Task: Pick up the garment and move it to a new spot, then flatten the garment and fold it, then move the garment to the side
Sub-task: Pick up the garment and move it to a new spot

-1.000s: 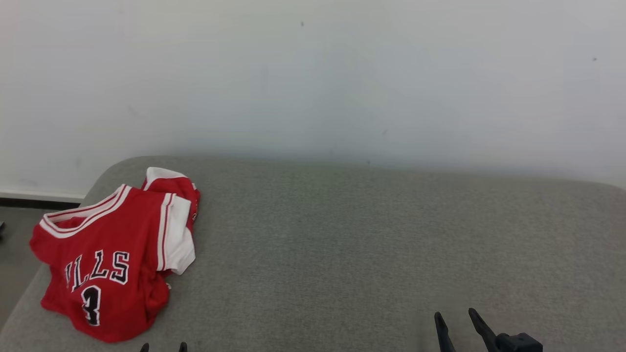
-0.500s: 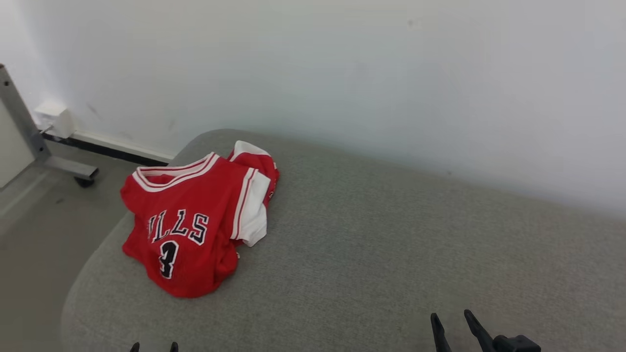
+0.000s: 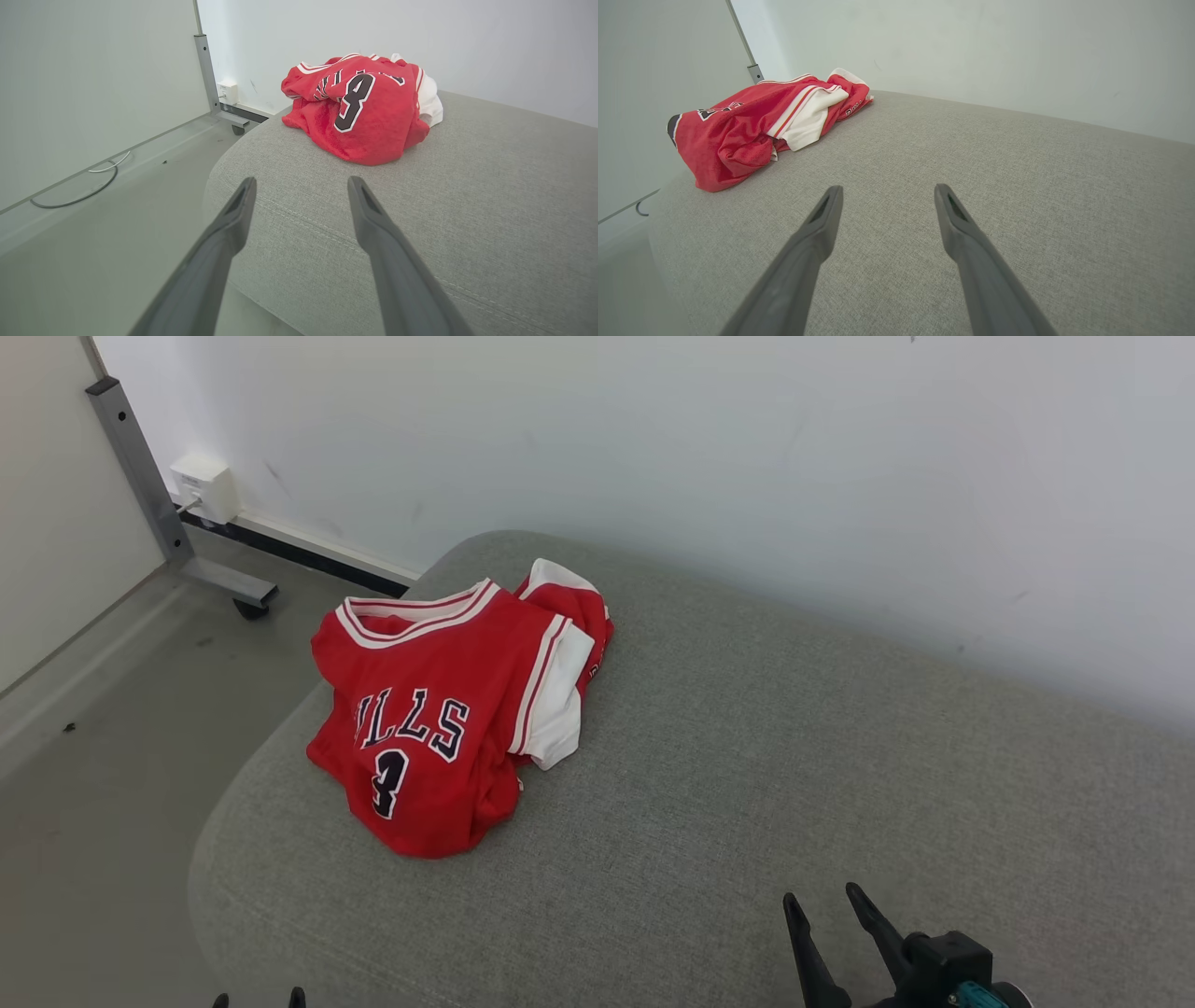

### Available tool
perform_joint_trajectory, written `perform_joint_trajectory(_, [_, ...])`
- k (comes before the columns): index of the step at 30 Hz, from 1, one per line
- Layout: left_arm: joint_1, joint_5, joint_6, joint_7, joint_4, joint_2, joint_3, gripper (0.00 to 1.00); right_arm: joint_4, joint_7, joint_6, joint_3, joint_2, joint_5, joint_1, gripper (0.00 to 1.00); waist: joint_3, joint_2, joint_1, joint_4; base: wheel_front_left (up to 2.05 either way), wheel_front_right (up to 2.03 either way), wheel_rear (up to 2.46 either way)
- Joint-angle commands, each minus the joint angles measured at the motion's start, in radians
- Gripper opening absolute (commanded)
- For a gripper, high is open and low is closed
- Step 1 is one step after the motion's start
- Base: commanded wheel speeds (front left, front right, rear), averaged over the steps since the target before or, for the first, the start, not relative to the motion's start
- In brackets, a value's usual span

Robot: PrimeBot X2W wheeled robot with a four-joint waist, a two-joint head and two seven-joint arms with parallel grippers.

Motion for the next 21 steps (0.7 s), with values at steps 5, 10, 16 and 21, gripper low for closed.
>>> perform_joint_trajectory(5, [0.013,-0.002,0.002,-0.003,-0.012,-0.007,0.02,1.0,0.024,-0.01,0.003,0.018,-0.002,0.017,-0.024,1.0,0.017,-0.0002,0.0,0.013,0.0,0.0,0.0])
perform_joint_trajectory(10, [-0.004,-0.008,-0.001,-0.003,-0.002,-0.004,0.026,1.0,0.034,-0.013,0.003,0.021,-0.002,0.024,-0.03,1.0,0.017,-0.0002,0.0,0.012,0.0,0.0,0.0])
perform_joint_trajectory(16, [-0.1,-0.07,-0.014,0.066,0.033,0.039,0.027,1.0,0.029,-0.017,0.003,0.005,-0.003,0.028,-0.003,1.0,0.011,-0.0002,0.0,0.007,0.0,0.0,0.0])
perform_joint_trajectory(21, [-0.275,-0.212,-0.021,0.29,0.067,0.076,0.024,1.0,0.017,-0.018,0.003,-0.027,-0.002,0.013,0.032,1.0,0.012,-0.0002,0.0,0.006,0.0,0.0,0.0])
